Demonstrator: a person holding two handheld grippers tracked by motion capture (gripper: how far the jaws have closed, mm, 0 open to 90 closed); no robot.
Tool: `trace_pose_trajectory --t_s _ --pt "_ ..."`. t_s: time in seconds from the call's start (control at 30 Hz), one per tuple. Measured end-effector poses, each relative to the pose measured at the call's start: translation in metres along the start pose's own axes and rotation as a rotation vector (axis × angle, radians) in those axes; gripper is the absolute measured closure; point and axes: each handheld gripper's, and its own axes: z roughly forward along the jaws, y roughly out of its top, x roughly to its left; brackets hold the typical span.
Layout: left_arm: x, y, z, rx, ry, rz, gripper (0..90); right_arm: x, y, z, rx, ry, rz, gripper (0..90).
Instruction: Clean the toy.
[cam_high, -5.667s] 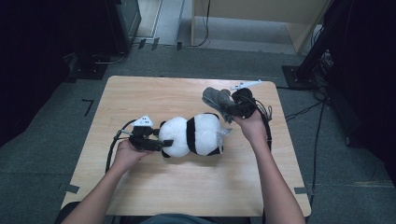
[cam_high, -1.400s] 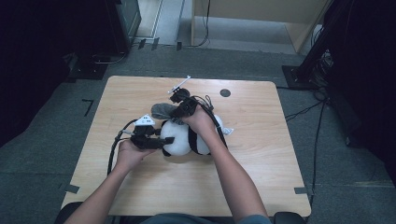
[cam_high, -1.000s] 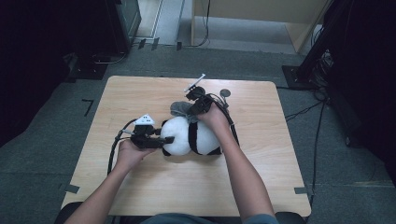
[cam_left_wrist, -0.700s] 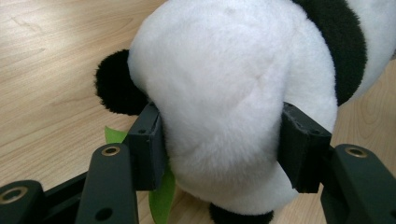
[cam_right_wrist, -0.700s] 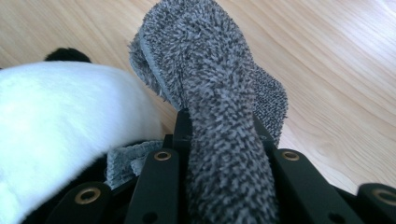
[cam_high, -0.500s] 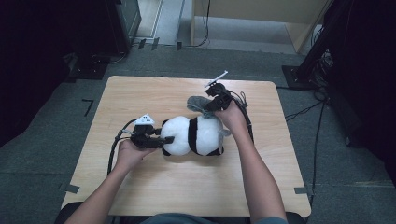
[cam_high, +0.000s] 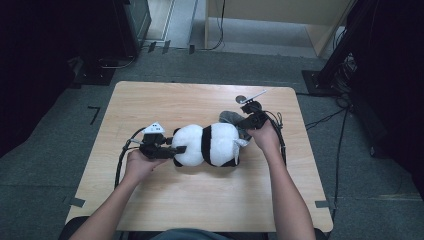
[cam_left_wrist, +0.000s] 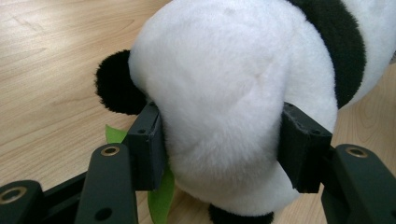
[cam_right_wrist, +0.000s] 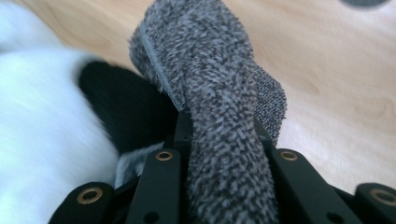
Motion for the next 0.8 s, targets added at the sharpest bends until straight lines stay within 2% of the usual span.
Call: trace_pose_trajectory --t_s 0.13,0.2,0.3,0.43,0.57,0.63,0.8 --pt "0.001 -0.002 0.000 -0.012 -0.005 0.005 40.6 -0.007 -0.009 0.007 0.000 0.009 0.026 74.4" --pt "0.001 -0.003 -0.001 -0.014 -0.009 0.011 40.5 -0.009 -0.009 0.002 -0.014 -0.017 0.028 74.4" --pt "0.001 -0.003 -0.001 -0.014 -0.010 0.009 40.5 -0.005 -0.007 -0.013 -0.085 -0.065 0.019 74.7" --pt "0.002 -0.003 -0.001 -0.015 -0.011 0.007 40.2 0.005 0.002 -0.037 -0.166 -0.042 0.019 74.5" --pt "0.002 -0.003 -0.001 -0.018 -0.016 0.005 40.0 0.026 0.012 -0.057 -0.234 -0.011 -0.010 74.1" --pt "0.003 -0.003 -0.001 -0.021 -0.019 0.004 39.9 0.040 0.018 -0.062 -0.246 0.003 -0.034 74.1" --pt "0.002 -0.003 -0.001 -0.019 -0.017 0.004 39.7 0.079 0.029 -0.059 -0.247 0.043 -0.123 73.8"
